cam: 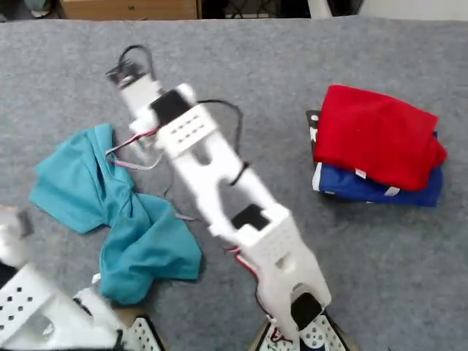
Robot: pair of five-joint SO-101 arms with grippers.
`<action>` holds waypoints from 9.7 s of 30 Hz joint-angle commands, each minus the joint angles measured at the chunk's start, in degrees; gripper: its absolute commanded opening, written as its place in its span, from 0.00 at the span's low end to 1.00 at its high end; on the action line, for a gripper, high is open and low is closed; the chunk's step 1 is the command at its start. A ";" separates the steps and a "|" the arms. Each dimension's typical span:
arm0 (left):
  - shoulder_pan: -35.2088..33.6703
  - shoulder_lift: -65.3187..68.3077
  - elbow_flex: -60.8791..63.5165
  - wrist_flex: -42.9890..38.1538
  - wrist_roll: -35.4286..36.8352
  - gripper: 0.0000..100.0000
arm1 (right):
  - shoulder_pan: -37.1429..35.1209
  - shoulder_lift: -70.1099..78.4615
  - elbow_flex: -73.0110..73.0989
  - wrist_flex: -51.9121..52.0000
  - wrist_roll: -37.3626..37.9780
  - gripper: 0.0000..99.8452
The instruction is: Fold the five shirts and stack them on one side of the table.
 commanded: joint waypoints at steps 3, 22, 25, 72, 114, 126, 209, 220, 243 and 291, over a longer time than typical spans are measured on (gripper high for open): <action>-15.34 0.44 10.51 -15.30 0.88 0.11 | -7.38 7.16 -11.91 -0.70 -1.32 0.30; -21.93 0.09 20.09 -20.13 0.70 0.11 | -6.95 34.51 -40.31 1.93 1.49 0.03; -20.18 0.44 20.53 -20.13 0.70 0.11 | -1.67 34.42 -41.89 5.98 1.58 0.01; 33.10 64.09 -8.84 -36.75 21.89 0.20 | 28.92 -37.67 34.86 6.95 30.24 0.14; 22.81 73.85 -23.78 -29.45 28.48 0.19 | 7.74 12.44 -1.36 -5.10 48.44 0.21; 22.81 73.85 -23.78 -29.45 28.48 0.19 | 13.19 26.24 -22.02 3.34 50.29 0.01; 23.25 73.85 -23.08 -29.98 28.31 0.19 | 20.66 23.60 -17.71 -3.16 58.90 0.01; 23.25 73.85 -23.08 -30.15 28.22 0.19 | 21.19 23.52 -32.04 -3.25 58.55 0.02; 29.49 73.32 -40.84 -5.63 30.59 0.20 | 22.86 -15.25 -43.56 -46.51 25.58 0.01; -16.66 73.85 -78.99 17.05 30.07 0.20 | -3.34 -24.84 -19.65 -20.84 19.16 0.01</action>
